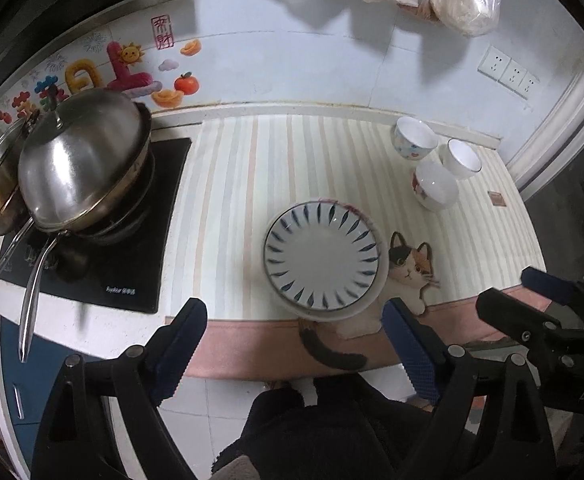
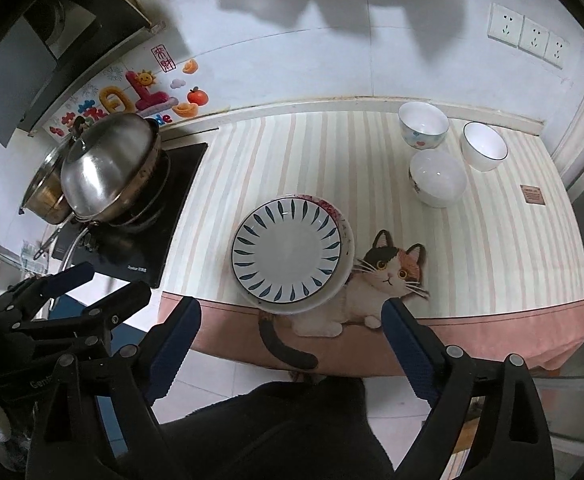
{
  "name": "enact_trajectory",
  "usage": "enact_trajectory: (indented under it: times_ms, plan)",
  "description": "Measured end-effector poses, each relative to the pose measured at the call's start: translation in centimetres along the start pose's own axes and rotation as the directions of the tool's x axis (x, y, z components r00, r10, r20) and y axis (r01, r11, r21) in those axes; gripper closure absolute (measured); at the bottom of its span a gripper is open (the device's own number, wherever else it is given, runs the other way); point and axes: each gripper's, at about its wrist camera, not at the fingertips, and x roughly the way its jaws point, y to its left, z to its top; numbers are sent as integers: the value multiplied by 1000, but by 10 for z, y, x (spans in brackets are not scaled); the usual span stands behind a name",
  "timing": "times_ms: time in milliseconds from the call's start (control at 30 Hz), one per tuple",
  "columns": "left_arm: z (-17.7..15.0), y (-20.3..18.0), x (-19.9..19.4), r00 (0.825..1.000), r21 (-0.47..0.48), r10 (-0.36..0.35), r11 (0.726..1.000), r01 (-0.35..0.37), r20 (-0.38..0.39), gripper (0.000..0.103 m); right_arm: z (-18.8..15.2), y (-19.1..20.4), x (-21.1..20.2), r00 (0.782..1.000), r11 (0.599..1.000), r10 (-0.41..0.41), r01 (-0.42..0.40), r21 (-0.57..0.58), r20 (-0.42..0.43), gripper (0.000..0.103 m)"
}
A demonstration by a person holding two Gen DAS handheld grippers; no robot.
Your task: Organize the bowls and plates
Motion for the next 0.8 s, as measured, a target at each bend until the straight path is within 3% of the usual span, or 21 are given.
enact_trajectory:
  times_ms: [200,267,333,400,533,800]
  plan:
    - [32,-34,14,994,28,5,1000,-9,113,13,20,-43,16,987,985,160,-160,69,5,9]
    - [49,-51,25,985,39,-20,999,14,171,12,30,-67,22,985,980,171,-173,95,24,9]
    - [67,-69,40,976,45,-54,998,45,210,0,45,-101,30,988,981,148,-153,122,49,9]
    - [88,-87,62,977,47,-85,996,77,196,0,60,-132,40,991,981,118,-125,145,56,9]
    - [127,-128,121,986,62,-63,997,54,152,0,94,-196,70,995,978,93,-100,184,47,9]
    - [179,-192,259,999,90,-30,995,34,-39,0,156,-310,178,990,963,120,-97,250,-76,9]
